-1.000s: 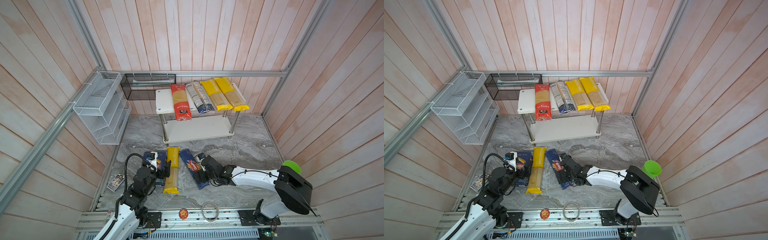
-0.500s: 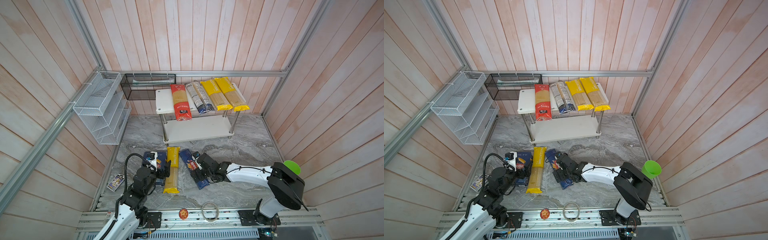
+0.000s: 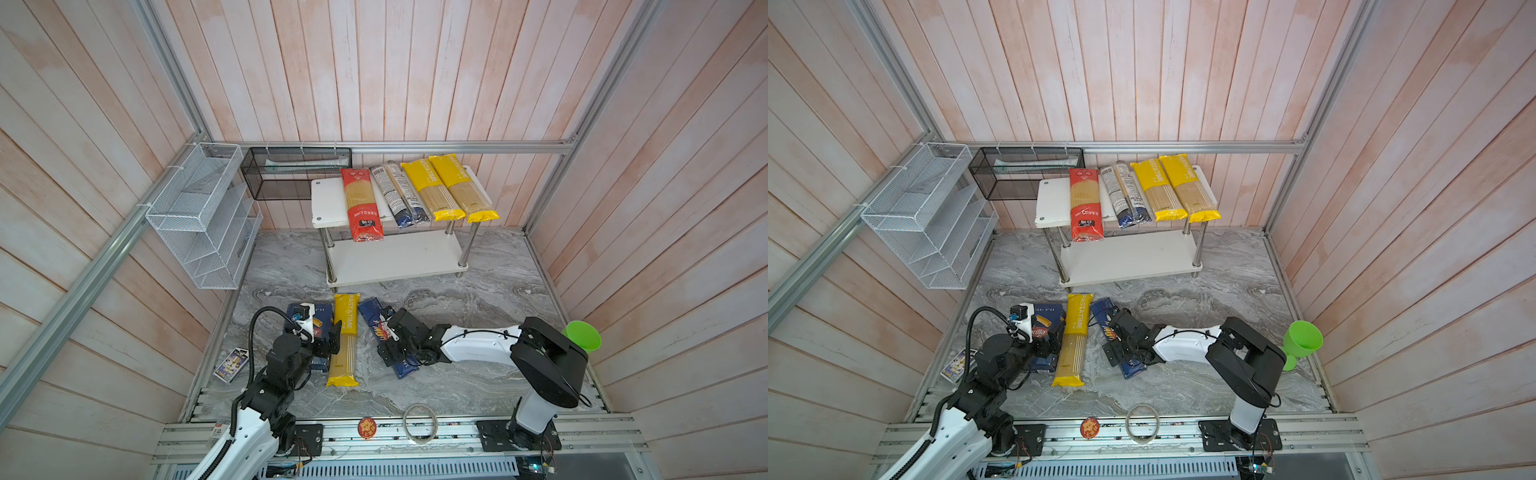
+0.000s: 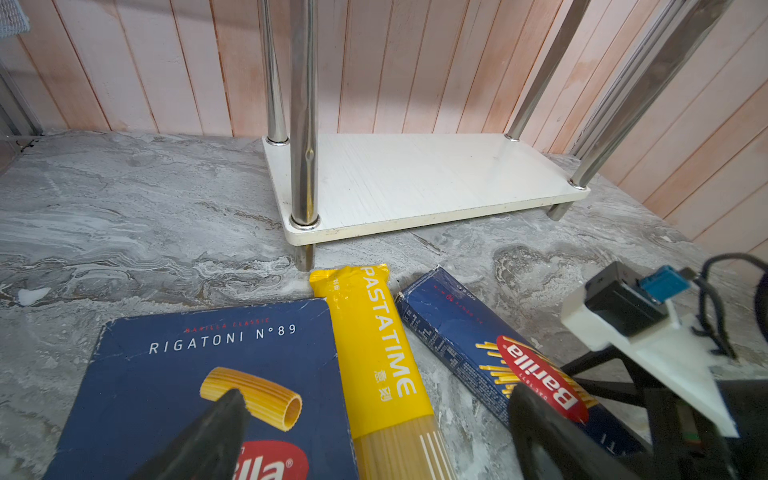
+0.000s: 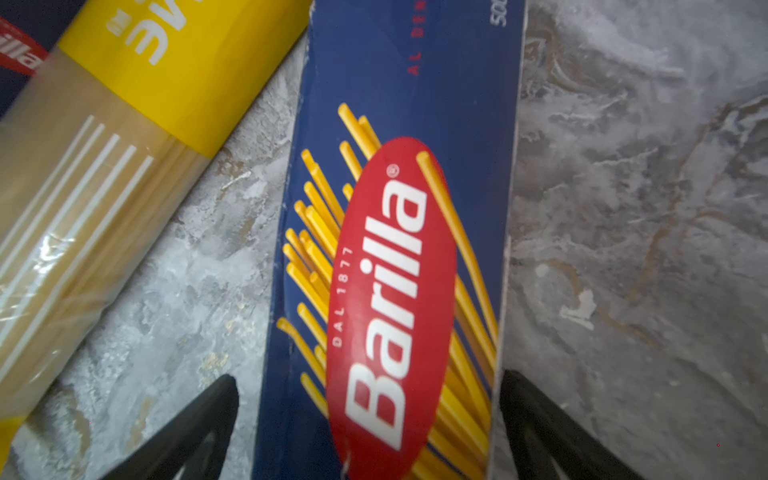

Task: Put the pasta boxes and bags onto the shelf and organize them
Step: 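Close the right gripper on the blue Barilla spaghetti box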

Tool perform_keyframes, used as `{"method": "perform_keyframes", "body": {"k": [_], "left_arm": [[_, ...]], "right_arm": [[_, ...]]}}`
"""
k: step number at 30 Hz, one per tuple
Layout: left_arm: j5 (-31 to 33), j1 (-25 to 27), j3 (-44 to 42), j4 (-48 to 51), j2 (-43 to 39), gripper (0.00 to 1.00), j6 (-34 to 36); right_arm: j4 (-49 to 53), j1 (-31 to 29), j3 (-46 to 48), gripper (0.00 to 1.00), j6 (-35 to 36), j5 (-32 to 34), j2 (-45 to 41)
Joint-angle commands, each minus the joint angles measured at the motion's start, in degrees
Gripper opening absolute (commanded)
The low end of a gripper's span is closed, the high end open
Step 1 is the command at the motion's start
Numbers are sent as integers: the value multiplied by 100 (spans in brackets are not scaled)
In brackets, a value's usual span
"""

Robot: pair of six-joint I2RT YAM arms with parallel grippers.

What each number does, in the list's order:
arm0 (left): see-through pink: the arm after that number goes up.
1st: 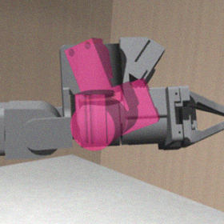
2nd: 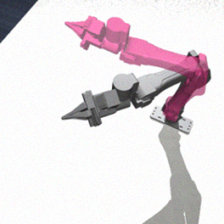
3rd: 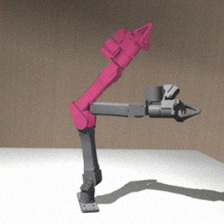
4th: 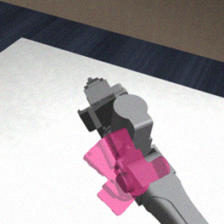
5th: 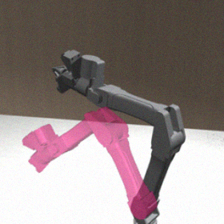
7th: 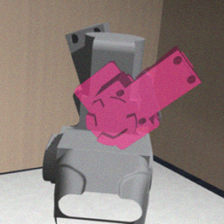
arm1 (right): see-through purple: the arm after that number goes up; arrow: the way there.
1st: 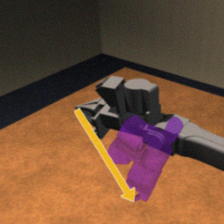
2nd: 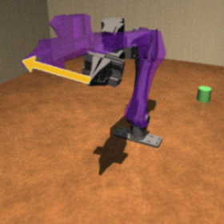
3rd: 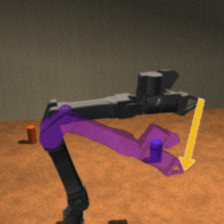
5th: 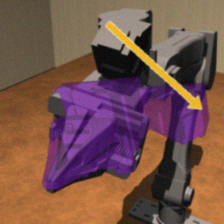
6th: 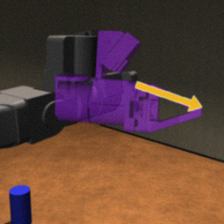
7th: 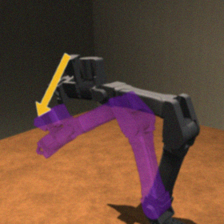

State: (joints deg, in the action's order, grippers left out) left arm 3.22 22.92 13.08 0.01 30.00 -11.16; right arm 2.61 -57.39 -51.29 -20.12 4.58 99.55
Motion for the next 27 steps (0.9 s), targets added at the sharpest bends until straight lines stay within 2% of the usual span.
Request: {"method": "perform_keyframes", "body": {"k": [1, 14, 23, 27], "left_arm": [[-50, -22, 151, -92, -34, 100, -17], [-50, -33, 151, -91, -47, 100, -11], [-59, -33, 155, -95, -42, 100, -11], [-58, -33, 153, -96, -29, 100, -16]], "right_arm": [[-189, -28, -74, 98, -38, -26, 154], [-345, -13, 73, 93, -80, 284, 318], [-489, 17, 179, 85, -156, 248, 341], [-651, 8, 356, 75, -281, 457, 137]]}}
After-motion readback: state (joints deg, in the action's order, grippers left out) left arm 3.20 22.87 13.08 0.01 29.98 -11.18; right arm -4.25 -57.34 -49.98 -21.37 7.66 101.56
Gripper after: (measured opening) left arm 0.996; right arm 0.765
